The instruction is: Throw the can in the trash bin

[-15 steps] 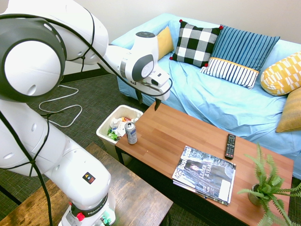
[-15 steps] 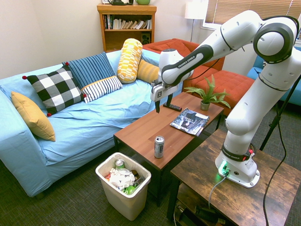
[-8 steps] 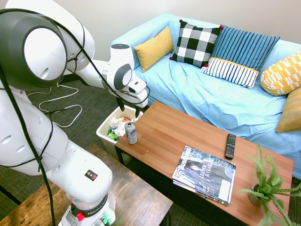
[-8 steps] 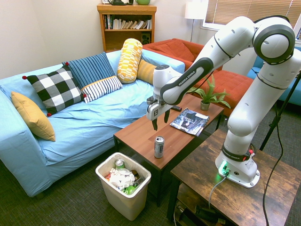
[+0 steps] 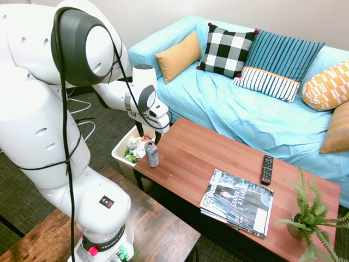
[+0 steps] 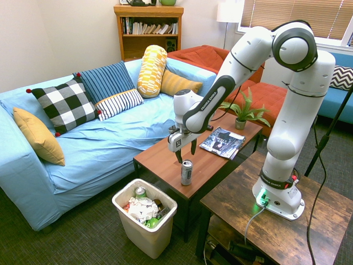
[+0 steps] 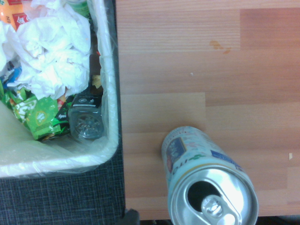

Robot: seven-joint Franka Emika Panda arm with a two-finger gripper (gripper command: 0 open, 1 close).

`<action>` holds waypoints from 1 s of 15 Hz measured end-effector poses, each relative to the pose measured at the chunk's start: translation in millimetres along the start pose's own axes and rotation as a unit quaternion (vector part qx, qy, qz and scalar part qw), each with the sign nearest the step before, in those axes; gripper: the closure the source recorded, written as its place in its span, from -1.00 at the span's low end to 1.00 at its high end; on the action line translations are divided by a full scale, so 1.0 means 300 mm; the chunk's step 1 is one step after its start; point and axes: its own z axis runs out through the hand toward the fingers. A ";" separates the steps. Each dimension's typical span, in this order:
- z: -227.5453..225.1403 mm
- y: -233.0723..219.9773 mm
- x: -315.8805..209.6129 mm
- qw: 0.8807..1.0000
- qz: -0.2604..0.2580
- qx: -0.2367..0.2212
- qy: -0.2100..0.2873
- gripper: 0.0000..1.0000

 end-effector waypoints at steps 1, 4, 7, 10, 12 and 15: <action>0.018 -0.005 0.005 1.000 0.002 -0.003 -0.004 -1.00; 0.076 -0.012 0.017 1.000 0.004 -0.015 -0.014 -1.00; 0.138 -0.025 0.025 0.999 0.007 -0.026 -0.022 -1.00; 0.193 -0.048 0.035 0.999 0.009 -0.034 -0.024 -1.00; 0.226 -0.062 0.055 0.999 0.011 -0.037 -0.025 1.00; 0.257 -0.075 0.057 0.999 0.010 -0.040 -0.026 1.00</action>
